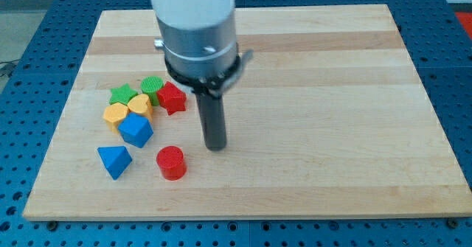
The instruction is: Move the red circle to the bottom of the red star
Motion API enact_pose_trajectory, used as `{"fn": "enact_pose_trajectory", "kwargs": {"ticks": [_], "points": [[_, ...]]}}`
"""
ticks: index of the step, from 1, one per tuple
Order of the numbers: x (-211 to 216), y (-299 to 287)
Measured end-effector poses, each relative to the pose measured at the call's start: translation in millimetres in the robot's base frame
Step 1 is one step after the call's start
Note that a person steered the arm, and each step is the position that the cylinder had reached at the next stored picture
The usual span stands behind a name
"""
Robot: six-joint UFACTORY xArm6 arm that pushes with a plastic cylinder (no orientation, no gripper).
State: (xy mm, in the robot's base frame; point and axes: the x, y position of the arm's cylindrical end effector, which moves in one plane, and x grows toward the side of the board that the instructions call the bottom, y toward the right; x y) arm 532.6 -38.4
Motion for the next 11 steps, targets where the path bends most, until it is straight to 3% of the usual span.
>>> {"fn": "enact_pose_trajectory", "kwargs": {"ticks": [1, 2, 3, 4, 8, 9, 11], "points": [[38.3, -5.3], [63.9, -53.3], [66.6, -72.8], [60.5, -67.3], [-38.2, -61.4], [-41.6, -62.2], [35.5, -71.9]]}}
